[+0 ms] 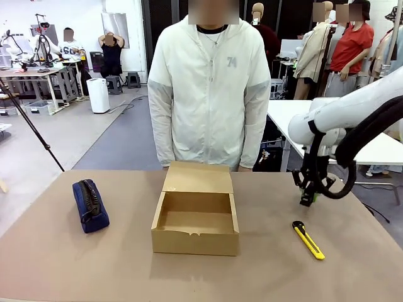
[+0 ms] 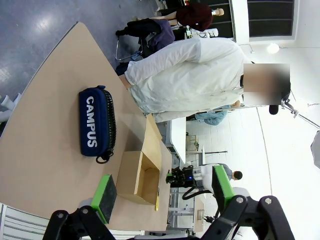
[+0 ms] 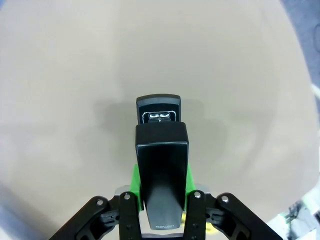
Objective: Pack the items into the box.
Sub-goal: Pick up the item indicated by the person and place it inside the Mailer Box.
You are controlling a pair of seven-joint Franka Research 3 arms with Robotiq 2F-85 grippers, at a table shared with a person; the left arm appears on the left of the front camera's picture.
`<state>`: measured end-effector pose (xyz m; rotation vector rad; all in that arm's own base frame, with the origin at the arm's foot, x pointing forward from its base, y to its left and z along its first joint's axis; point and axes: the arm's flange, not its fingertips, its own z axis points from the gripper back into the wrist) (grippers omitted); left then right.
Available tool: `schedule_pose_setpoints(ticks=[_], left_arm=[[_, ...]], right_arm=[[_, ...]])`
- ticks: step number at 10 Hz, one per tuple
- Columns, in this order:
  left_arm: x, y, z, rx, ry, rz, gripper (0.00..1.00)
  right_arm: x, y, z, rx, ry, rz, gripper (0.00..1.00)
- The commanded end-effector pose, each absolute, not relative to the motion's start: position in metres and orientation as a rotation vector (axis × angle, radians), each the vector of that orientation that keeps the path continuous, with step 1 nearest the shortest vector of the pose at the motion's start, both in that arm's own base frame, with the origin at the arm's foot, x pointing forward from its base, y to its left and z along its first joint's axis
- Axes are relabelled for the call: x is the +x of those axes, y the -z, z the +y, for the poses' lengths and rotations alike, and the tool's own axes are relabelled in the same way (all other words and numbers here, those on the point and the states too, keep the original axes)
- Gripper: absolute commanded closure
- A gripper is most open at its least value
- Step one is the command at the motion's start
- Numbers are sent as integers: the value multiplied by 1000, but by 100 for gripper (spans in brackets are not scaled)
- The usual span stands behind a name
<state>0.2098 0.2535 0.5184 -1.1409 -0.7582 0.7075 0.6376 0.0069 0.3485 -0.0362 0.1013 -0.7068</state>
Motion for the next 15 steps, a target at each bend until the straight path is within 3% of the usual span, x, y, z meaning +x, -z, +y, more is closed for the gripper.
schedule_pose_setpoints(ticks=[1,4,5,6,9,12,15], left_arm=[[210,-519,254,-1149,-694,-777,0],[210,-519,254,-1149,-694,-777,0],[210,-519,254,-1149,-694,-777,0],[210,-519,254,-1149,-694,-777,0],[210,-519,254,-1149,-694,-777,0],[210,-519,254,-1149,-694,-777,0],[210,-519,254,-1149,-694,-777,0]], right_arm=[[603,-423,5,-38,567,113,100],[560,-462,-21,36,521,100,100],[568,-452,-46,48,637,120,100],[574,-472,-6,-1,542,92,100],[565,-469,-23,9,567,106,100],[575,-508,77,64,99,-129,100],[571,-509,196,161,-513,-99,100]])
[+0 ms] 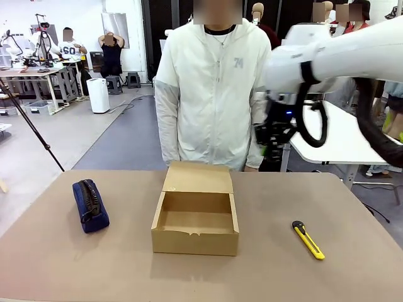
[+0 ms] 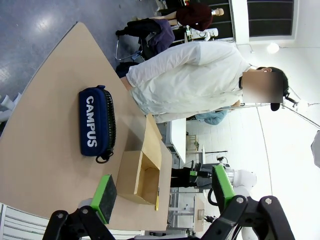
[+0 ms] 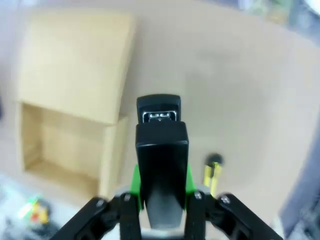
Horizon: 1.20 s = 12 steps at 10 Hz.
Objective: Pack the items into the box.
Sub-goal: Pick up the item indicated by the person and place it inside the Mailer Box.
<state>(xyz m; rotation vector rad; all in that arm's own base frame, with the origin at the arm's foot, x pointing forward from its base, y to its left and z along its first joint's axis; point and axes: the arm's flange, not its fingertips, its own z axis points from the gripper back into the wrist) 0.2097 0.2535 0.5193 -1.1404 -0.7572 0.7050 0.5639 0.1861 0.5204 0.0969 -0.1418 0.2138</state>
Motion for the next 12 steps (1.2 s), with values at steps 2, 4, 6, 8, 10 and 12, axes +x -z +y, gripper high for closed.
schedule_pose_setpoints(ticks=[2,4,6,8,10,12], left_arm=[[210,-519,254,-1149,-694,-777,0],[210,-519,254,-1149,-694,-777,0],[210,-519,254,-1149,-694,-777,0],[210,-519,254,-1149,-694,-777,0],[210,-519,254,-1149,-694,-777,0],[210,-519,254,-1149,-694,-777,0]], right_arm=[[546,-490,269,138,-849,-99,100],[514,-471,321,137,-1106,-127,100],[494,-442,356,84,-1170,-181,100],[485,-422,372,6,-1209,-205,100],[483,-406,378,-21,-1204,-208,100],[492,-362,385,-69,-1184,-168,100]])
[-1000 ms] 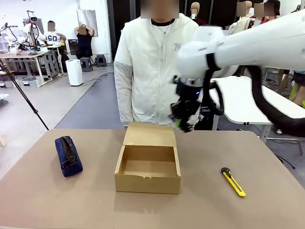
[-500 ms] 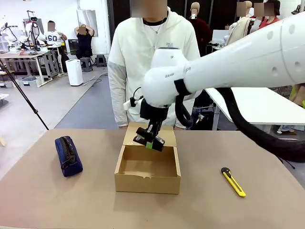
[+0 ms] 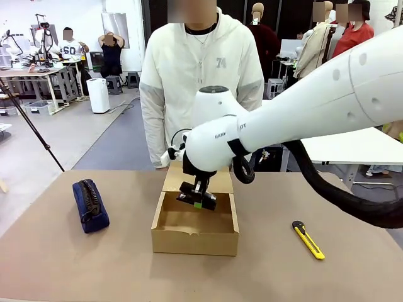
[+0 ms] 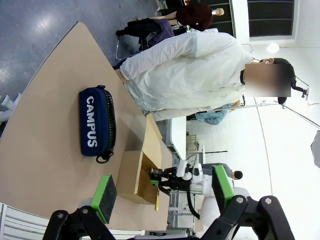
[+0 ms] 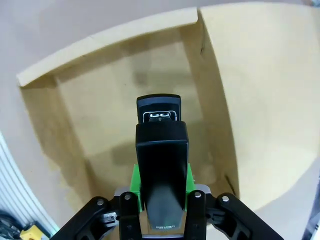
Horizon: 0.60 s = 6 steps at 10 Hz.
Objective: Pack the items into the box.
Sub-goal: Pick up the item indicated by the person and place it inside the Mailer Box.
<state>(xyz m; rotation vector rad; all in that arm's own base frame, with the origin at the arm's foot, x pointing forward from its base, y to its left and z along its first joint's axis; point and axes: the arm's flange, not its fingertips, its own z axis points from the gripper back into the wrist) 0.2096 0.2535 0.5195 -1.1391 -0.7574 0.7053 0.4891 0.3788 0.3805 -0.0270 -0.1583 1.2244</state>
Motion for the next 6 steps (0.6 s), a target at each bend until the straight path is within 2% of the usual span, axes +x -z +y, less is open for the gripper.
schedule_pose_setpoints(ticks=[1,4,5,6], left_arm=[[210,-519,254,-1149,-694,-777,0],[210,-519,254,-1149,-694,-777,0],[210,-519,254,-1149,-694,-777,0],[210,-519,254,-1149,-694,-777,0]], right_arm=[[496,-344,387,-61,-1199,-110,100],[498,-335,386,-56,-1213,-67,100],[501,-337,385,-50,-1206,-51,85],[501,-338,384,-39,-1211,-39,29]])
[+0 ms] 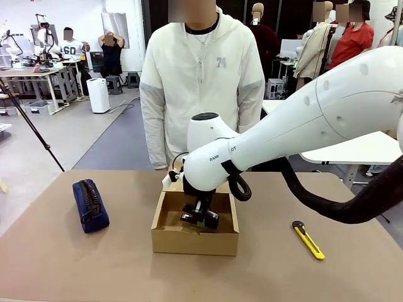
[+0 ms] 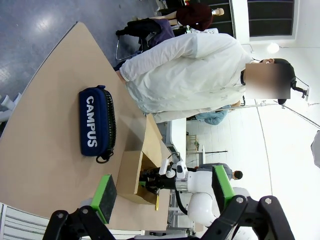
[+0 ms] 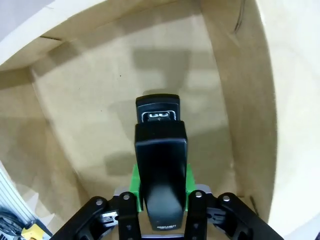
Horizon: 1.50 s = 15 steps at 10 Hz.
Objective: Pack the items into the box.
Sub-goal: Pick up the item indicated by the person and place it inside the Mailer Box.
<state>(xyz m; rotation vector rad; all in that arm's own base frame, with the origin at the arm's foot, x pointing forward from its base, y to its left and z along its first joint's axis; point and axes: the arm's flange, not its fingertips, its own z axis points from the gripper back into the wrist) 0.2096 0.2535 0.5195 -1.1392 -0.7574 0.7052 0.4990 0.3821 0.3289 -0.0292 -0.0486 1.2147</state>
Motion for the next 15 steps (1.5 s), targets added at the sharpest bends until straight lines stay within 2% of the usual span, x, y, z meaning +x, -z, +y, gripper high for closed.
schedule_pose_setpoints(ticks=[1,4,8,9,11,12,15], left_arm=[[210,-519,254,-1149,-694,-777,0],[210,-519,254,-1149,-694,-777,0],[210,-519,254,-1149,-694,-777,0],[210,-519,254,-1149,-694,-777,0],[210,-519,254,-1149,-694,-777,0],[210,-519,254,-1149,-694,-777,0],[210,-519,254,-1149,-694,-777,0]], right_arm=[[500,-337,384,-26,-1220,-18,0],[499,-342,382,55,-1272,45,0],[506,-356,373,70,-1213,-2,0],[508,-375,365,108,-1183,-20,0],[513,-429,334,247,-1069,-33,0],[514,-461,307,265,-941,0,0],[495,-536,195,568,-435,19,0]])
